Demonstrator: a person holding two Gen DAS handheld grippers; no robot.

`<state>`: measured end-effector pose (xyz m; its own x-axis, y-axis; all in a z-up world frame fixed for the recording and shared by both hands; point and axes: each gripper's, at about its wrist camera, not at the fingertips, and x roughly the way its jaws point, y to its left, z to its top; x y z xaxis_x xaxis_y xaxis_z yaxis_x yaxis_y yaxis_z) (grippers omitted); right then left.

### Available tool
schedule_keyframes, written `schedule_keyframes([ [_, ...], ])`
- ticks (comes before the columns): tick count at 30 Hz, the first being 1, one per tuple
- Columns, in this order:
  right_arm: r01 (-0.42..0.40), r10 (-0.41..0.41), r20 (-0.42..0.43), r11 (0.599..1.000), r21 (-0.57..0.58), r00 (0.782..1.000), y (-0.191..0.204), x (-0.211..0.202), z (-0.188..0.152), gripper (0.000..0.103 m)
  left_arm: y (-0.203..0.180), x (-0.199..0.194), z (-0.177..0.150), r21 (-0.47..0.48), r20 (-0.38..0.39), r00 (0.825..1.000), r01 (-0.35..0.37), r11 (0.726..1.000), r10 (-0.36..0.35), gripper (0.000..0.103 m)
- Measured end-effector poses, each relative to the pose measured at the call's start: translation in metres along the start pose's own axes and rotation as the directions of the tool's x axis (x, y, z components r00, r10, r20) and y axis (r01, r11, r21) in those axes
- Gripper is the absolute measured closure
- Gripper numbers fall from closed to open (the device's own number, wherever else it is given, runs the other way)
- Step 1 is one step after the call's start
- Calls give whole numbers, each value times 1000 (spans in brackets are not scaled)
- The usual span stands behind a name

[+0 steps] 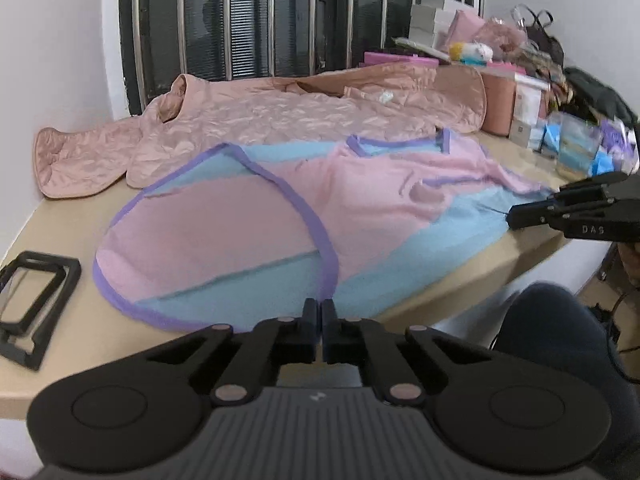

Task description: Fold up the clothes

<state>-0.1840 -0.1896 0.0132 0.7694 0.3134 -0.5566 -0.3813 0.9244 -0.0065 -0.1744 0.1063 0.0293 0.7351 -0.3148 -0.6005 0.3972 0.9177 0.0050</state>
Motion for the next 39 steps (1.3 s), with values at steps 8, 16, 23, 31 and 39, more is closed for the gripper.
schedule_keyframes([
  [8, 76, -75, 32, 997, -28, 997, -32, 53, 81, 100, 38, 62, 96, 131, 40, 999, -42, 991, 37, 100],
  [16, 152, -153, 88, 988, 13, 984, -63, 24, 92, 59, 87, 33, 76, -69, 65, 986, -147, 987, 152, 56],
  [23, 120, -117, -29, 982, 145, 993, -86, -20, 20, 59, 83, 24, 18, -87, -43, 996, -81, 993, 77, 55],
  [31, 131, -133, -4, 972, 194, 991, -97, 22, 20, 102, 87, 36, 22, -59, -23, 997, -75, 995, 73, 99],
  [39, 226, -234, 2, 941, 254, 972, -115, 24, 33, 95, 103, 41, 51, -62, 12, 988, -151, 987, 152, 89],
])
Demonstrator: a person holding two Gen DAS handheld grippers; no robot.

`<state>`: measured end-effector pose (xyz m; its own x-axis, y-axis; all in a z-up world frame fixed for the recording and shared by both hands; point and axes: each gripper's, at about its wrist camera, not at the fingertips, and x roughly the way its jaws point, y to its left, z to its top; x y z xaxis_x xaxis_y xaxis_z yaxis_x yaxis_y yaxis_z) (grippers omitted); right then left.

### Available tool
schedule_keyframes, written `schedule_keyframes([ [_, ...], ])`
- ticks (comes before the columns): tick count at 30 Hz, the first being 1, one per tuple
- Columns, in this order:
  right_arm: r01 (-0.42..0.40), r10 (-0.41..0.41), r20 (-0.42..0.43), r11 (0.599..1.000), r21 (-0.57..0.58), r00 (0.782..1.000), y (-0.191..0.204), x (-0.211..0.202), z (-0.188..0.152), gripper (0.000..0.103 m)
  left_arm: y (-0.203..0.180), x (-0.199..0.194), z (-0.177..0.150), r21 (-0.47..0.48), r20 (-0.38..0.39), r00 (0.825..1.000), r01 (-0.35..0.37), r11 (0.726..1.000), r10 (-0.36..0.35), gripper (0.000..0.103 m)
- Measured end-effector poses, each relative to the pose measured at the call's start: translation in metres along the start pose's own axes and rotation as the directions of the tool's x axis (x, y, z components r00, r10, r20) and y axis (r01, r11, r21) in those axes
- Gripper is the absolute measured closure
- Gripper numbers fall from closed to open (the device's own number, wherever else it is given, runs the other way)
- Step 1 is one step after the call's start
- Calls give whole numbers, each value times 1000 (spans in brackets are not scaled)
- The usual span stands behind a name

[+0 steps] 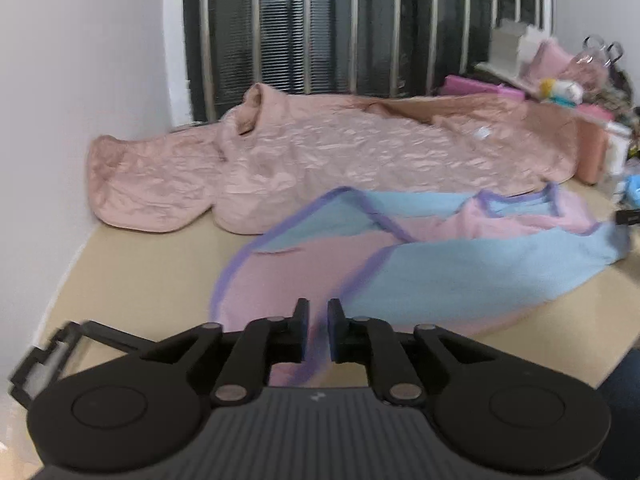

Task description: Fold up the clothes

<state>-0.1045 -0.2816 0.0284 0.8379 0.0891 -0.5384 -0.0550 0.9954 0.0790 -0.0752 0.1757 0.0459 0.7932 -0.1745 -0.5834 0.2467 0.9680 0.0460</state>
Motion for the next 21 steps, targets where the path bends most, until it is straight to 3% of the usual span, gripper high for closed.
schedule_keyframes([
  [2, -33, 33, 14, 999, 17, 999, 0, -20, -6, 89, 2, -2, -2, 8, -3, 1000, -12, 1000, 12, 80],
  [3, -43, 42, 18, 999, 25, 999, 0, -30, -9, 80, 4, -5, -5, 1, -2, 1000, -5, 1000, 5, 69],
  [4, -52, 51, 22, 998, 32, 998, 0, -39, -13, 75, 5, -7, -8, -7, -7, 1000, 5, 1000, -5, 66],
  [7, -26, 27, -12, 998, 65, 1000, -2, -47, -27, 75, 7, -10, -18, -18, -37, 999, 21, 1000, -22, 66],
  [12, -80, 84, -29, 987, 136, 996, -12, -20, -35, 75, 14, -9, -30, -56, -67, 997, 23, 998, -27, 64],
  [13, -95, 101, -30, 983, 156, 994, -13, -16, -34, 81, 14, -9, -31, -58, -69, 997, 35, 998, -39, 64],
  [15, -124, 133, -30, 973, 195, 991, -16, -9, -32, 101, 12, -9, -32, -38, -65, 997, 37, 999, -39, 64],
  [16, -117, 127, -41, 976, 184, 991, -17, -10, -30, 101, 10, -10, -32, -24, -63, 997, 34, 999, -36, 66],
  [18, -98, 106, -49, 983, 153, 993, -20, -17, -28, 101, 8, -8, -32, 6, -63, 997, 41, 999, -40, 94],
  [21, -40, 47, -53, 992, 122, 997, -32, -33, -24, 101, 8, -8, -32, 49, -78, 995, 67, 997, -63, 100],
])
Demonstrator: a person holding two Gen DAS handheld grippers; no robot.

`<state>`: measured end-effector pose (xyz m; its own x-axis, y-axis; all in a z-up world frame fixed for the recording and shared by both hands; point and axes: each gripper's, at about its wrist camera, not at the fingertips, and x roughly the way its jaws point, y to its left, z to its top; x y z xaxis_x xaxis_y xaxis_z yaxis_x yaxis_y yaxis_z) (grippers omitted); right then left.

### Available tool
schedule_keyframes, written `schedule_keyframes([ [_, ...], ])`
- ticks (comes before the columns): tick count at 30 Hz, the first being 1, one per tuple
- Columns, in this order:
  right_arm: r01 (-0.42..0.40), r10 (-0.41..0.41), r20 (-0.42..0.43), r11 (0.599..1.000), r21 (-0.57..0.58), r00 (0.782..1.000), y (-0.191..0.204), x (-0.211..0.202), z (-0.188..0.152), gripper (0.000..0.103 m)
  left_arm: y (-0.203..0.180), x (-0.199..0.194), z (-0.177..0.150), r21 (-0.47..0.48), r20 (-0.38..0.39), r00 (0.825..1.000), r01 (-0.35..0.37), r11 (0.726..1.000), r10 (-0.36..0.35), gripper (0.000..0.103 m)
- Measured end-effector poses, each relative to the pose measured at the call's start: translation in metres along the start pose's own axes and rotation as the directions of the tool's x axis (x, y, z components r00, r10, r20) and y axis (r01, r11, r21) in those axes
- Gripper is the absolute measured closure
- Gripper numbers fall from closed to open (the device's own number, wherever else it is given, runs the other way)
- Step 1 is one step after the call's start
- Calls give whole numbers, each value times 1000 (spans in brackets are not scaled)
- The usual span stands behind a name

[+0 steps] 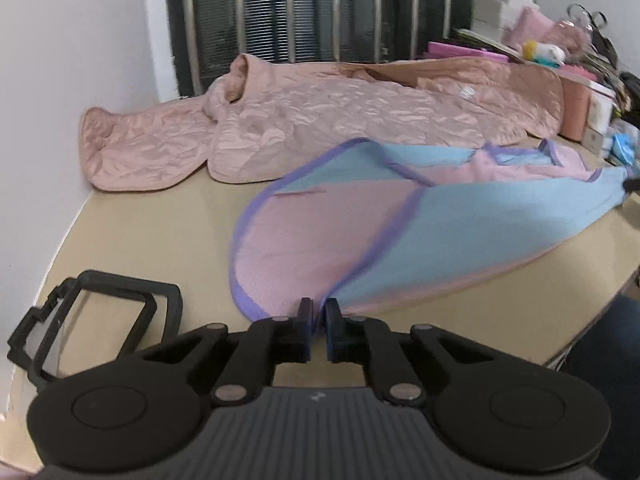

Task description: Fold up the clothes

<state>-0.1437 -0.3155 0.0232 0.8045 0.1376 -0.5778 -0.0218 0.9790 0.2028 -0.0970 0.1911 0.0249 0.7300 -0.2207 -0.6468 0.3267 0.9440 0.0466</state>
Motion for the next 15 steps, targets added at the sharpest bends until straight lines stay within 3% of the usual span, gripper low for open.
schedule_keyframes([
  [5, 66, -68, -19, 996, -57, 998, -9, -16, 2, 101, -9, -16, -1, 82, -19, 997, 82, 993, -81, 101],
  [9, 111, -120, -76, 988, -111, 990, -12, -13, -3, 101, -7, -18, -8, 62, -73, 990, 126, 990, -121, 97],
  [12, 130, -143, -88, 982, -137, 986, -13, -12, -8, 100, -7, -19, -9, 52, -78, 988, 136, 989, -132, 93],
  [15, 163, -174, -74, 977, -141, 982, -11, -22, -7, 93, -9, -25, -1, 43, -71, 994, 90, 995, -87, 85],
])
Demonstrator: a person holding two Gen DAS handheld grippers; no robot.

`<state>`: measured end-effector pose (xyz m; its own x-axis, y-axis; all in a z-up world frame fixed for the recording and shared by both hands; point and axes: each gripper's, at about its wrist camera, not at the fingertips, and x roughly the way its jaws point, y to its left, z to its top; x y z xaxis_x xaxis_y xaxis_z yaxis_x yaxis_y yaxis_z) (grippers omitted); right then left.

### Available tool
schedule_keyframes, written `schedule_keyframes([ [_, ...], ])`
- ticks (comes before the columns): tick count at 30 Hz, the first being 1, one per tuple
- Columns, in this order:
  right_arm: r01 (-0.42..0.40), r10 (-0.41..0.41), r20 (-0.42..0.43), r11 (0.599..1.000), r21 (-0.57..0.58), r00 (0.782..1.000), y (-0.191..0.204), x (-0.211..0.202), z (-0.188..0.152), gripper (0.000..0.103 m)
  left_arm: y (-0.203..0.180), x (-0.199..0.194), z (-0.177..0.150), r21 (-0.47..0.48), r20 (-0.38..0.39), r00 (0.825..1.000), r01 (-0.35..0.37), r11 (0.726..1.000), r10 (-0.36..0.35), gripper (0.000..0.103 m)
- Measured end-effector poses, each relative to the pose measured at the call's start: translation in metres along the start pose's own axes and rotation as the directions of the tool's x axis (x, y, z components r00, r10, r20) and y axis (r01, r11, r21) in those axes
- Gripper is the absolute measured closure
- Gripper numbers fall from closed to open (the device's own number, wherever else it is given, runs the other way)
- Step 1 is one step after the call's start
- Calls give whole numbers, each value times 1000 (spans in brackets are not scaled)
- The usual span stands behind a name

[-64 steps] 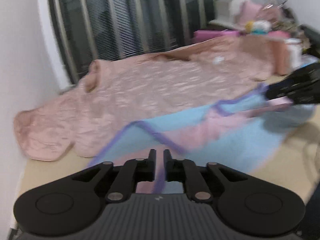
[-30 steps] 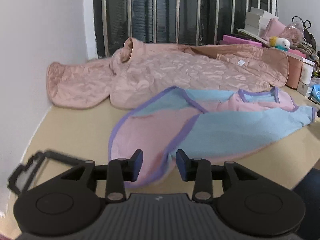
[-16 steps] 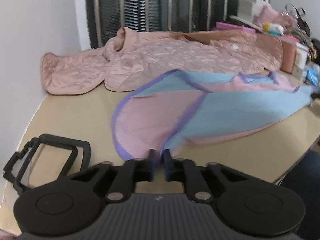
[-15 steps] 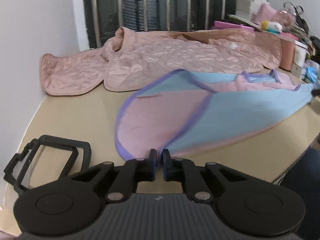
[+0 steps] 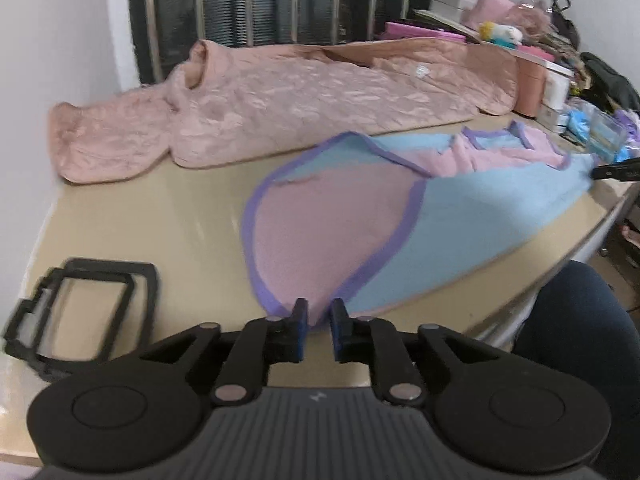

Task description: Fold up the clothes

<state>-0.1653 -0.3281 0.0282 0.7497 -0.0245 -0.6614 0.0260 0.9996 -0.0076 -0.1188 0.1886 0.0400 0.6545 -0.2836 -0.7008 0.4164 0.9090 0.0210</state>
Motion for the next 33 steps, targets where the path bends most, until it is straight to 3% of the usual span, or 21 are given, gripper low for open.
schedule_keyframes([
  [1, 11, -11, 3, 1000, 0, 1000, 0, -3, 0, 91, -2, -3, 4, -3, 11, 1000, -15, 1000, 15, 82],
  [3, 33, -33, 20, 999, 9, 999, -1, -13, 0, 88, -5, -6, 12, -25, 33, 999, -33, 999, 34, 60],
  [6, 9, -14, 96, 998, 55, 995, 1, -28, 5, 85, -13, 5, 36, -66, 47, 998, -43, 997, 47, 59],
  [11, -148, 151, 157, 988, -31, 976, 42, -2, 45, 83, -29, 58, 99, -76, 62, 998, -13, 997, 18, 55],
  [13, -218, 224, 150, 974, -56, 963, 60, 19, 65, 69, -34, 83, 122, -65, 69, 997, -33, 997, 37, 51],
  [15, -294, 302, 142, 953, -74, 943, 76, 41, 87, 67, -34, 105, 138, -55, 80, 996, -46, 997, 50, 42],
  [18, -369, 370, 120, 929, -25, 921, 87, 72, 113, 59, -28, 137, 153, -102, 68, 998, 3, 995, 4, 41],
  [20, -384, 385, 75, 923, -25, 920, 99, 97, 127, 55, -29, 150, 158, -106, 63, 998, 3, 994, 4, 41],
  [22, -387, 388, 15, 922, -27, 922, 110, 121, 134, 55, -32, 160, 161, -77, 60, 998, 16, 997, -12, 43],
  [23, -384, 384, -10, 923, -28, 923, 115, 130, 134, 55, -35, 164, 161, -54, 59, 998, 31, 998, -28, 50],
  [24, -380, 379, -36, 924, -29, 925, 120, 140, 135, 55, -37, 167, 161, -32, 53, 998, 48, 998, -46, 65],
  [26, -358, 354, -75, 933, -42, 932, 128, 151, 131, 56, -41, 172, 159, 2, 31, 997, 67, 998, -67, 86],
  [27, -347, 341, -95, 937, -50, 935, 131, 157, 130, 61, -43, 173, 157, 15, 25, 997, 71, 997, -71, 94],
  [29, -337, 330, -82, 937, -89, 940, 136, 155, 124, 74, -48, 173, 152, 48, 14, 996, 87, 995, -88, 103],
  [30, -341, 334, -80, 935, -99, 939, 137, 153, 121, 91, -51, 172, 150, 57, 19, 997, 79, 995, -80, 103],
  [33, -307, 302, -56, 937, -166, 952, 144, 145, 114, 93, -57, 166, 145, 75, 49, 998, 46, 996, -50, 103],
])
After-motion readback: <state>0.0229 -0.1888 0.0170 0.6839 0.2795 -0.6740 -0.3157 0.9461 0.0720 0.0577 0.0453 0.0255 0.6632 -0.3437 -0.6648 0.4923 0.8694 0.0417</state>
